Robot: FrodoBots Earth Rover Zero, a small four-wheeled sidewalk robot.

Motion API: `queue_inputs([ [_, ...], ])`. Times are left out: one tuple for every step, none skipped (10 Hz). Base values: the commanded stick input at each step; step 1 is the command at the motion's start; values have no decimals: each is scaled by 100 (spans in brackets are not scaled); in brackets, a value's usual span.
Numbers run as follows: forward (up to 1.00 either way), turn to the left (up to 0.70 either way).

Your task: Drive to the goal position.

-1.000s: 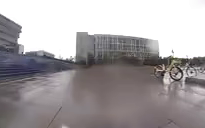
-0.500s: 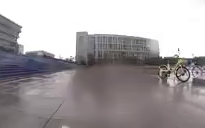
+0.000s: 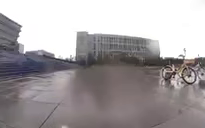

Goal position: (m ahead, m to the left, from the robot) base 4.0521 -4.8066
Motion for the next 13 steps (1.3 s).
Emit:
queue_inputs([
  [70,0],
  [70,0],
  [70,0],
  [70,0],
  [70,0],
  [70,0],
  [70,0],
  [70,0],
  [70,0],
  [70,0],
  [70,0],
  [70,-16],
  [70,-33],
])
